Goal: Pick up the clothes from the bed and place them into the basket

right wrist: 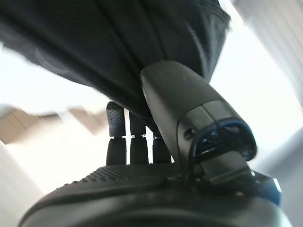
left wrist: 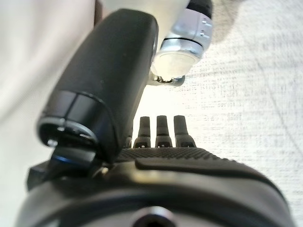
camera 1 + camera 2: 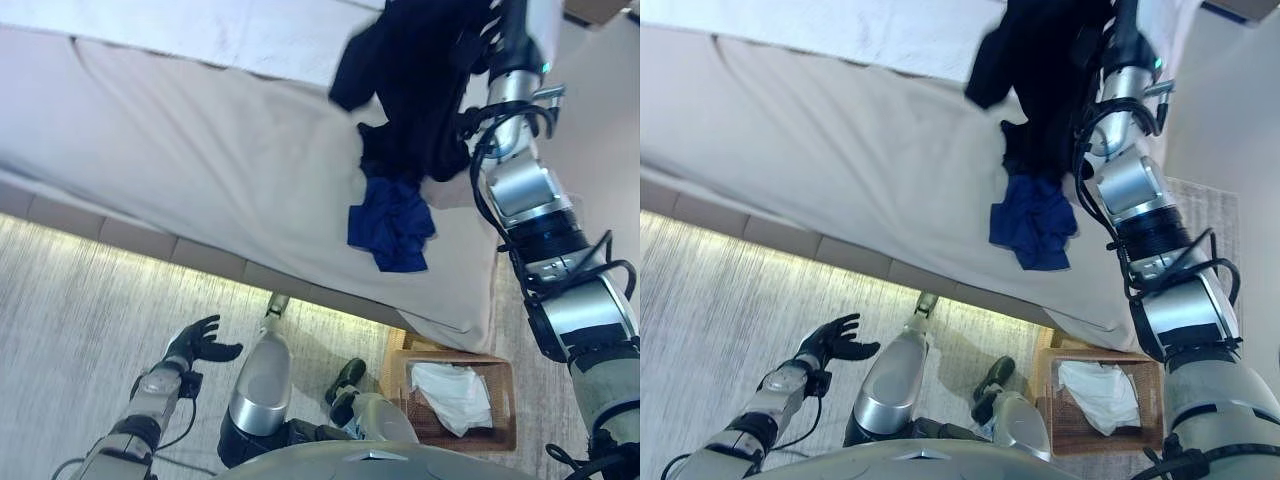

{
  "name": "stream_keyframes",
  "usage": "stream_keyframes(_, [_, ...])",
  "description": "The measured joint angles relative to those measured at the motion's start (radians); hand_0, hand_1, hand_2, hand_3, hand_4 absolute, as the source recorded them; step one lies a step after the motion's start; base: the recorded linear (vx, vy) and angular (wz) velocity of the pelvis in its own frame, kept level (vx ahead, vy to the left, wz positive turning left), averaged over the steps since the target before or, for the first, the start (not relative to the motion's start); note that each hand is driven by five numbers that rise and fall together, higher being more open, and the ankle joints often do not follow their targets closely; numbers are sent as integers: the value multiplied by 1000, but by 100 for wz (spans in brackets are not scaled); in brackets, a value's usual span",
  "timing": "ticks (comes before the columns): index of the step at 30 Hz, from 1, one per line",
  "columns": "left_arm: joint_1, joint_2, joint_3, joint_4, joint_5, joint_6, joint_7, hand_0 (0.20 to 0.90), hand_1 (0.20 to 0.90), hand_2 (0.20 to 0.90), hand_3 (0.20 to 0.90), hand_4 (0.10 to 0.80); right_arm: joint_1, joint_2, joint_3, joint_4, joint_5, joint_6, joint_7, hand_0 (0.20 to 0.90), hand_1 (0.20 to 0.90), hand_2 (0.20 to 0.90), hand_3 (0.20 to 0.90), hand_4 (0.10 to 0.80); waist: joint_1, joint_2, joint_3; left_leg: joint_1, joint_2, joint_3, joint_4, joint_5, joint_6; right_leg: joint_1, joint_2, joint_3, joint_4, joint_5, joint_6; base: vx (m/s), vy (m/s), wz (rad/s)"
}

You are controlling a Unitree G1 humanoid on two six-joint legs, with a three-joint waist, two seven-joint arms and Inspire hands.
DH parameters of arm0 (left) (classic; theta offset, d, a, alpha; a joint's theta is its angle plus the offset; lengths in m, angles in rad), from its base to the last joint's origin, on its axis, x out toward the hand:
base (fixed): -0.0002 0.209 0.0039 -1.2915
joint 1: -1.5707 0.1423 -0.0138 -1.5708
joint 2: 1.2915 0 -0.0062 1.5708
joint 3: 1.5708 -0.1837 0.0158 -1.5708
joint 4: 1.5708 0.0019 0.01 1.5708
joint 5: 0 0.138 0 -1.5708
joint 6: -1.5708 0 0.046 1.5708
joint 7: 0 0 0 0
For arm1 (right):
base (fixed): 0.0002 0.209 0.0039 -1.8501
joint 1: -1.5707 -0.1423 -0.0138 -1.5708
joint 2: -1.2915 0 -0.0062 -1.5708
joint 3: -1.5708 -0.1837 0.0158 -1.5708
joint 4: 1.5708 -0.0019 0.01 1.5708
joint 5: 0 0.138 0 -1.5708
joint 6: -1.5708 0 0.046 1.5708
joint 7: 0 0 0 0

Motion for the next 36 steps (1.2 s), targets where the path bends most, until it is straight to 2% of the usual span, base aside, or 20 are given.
stream_keyframes(4, [18,-21,9,17,38,6,-10,900,900,900,900,800,78,-68,-48,-107,-1,-1,-12,300,300,300,200,100,-70,-14,-57,23,9,35,-4,-6,-3,4,4,38,-18,5,-6,34,-61,-34])
stream_keyframes(8, [73,-25,1,40,75,17,-13,900,900,900,900,800,186,-91,-71,-147,-1,-2,-31,300,300,300,200,100,-137,-10,-177,54,22,93,-40,-8,-7,1,13,89,-52,19,-16,-18,-78,-40])
stream_keyframes(13, [98,-53,-9,56,103,22,-22,900,900,900,900,800,294,-148,-137,-173,1,-2,-120,300,300,300,200,100,-202,30,-256,122,42,141,-101,10,-10,21,32,138,-79,22,-18,-23,-64,-33])
stream_keyframes(18, [99,-95,-34,58,103,26,-41,900,900,900,900,800,399,-196,-299,-174,36,-3,-224,300,300,300,200,100,-285,81,-303,156,57,189,-102,6,-15,27,45,192,-92,25,-22,14,-80,-30])
stream_keyframes(22, [98,-136,-50,56,104,27,-61,900,900,900,900,800,503,-201,-376,-162,82,-6,-239,300,300,300,200,100,-346,100,-335,182,71,225,-105,-8,-28,38,55,227,-107,31,-14,1,-105,-32])
stream_keyframes(28, [84,-158,-56,56,106,47,-69,900,900,900,900,800,641,-191,-389,-96,91,-5,-148,300,300,300,200,100,-397,115,-353,188,98,268,-107,-11,-32,13,77,267,-108,31,-14,-15,-98,-23])
stream_keyframes(29, [86,-159,-56,56,110,49,-71,900,900,900,900,800,671,-173,-389,-71,91,1,-118,300,300,300,200,100,-406,121,-358,189,103,271,-107,-16,-39,9,81,270,-108,31,-14,-16,-76,-14])
stream_keyframes(36, [118,-159,-98,60,123,52,-72,900,900,900,900,800,777,-98,-312,104,88,48,-19,300,300,300,200,100,-406,159,-380,178,110,288,-107,-21,-39,-12,85,279,-112,31,-14,-41,-107,-5])
